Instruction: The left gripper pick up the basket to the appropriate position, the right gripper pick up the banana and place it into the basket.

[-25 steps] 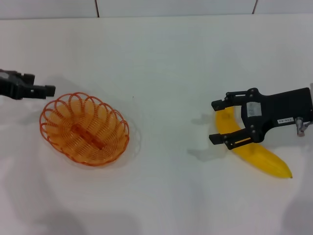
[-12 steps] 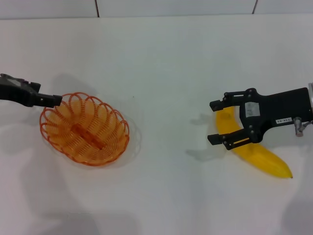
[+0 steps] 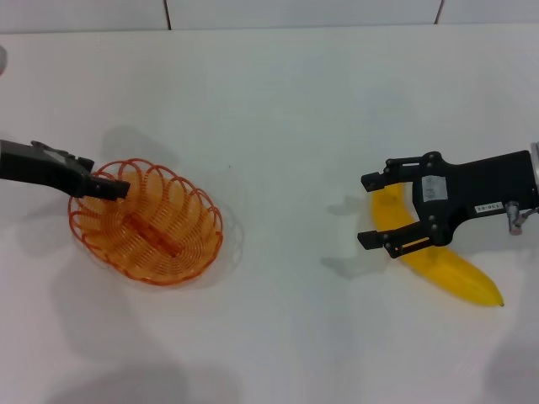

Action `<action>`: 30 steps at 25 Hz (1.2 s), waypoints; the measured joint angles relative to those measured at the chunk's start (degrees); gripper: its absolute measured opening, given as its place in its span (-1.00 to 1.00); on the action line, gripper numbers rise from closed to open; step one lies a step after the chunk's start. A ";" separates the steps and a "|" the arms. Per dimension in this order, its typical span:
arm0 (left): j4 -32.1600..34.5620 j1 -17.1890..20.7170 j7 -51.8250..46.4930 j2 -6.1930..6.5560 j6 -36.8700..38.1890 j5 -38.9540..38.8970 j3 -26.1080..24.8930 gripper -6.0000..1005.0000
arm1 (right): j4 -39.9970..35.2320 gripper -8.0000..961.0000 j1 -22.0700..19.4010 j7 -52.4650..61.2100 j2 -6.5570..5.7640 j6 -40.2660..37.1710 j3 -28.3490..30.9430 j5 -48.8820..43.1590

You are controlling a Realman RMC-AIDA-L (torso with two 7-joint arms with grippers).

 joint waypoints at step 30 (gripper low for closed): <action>-0.88 -0.25 -0.05 0.48 -0.05 1.03 -0.54 -0.43 | 1.33 0.88 0.02 -0.18 0.00 1.51 0.00 -0.16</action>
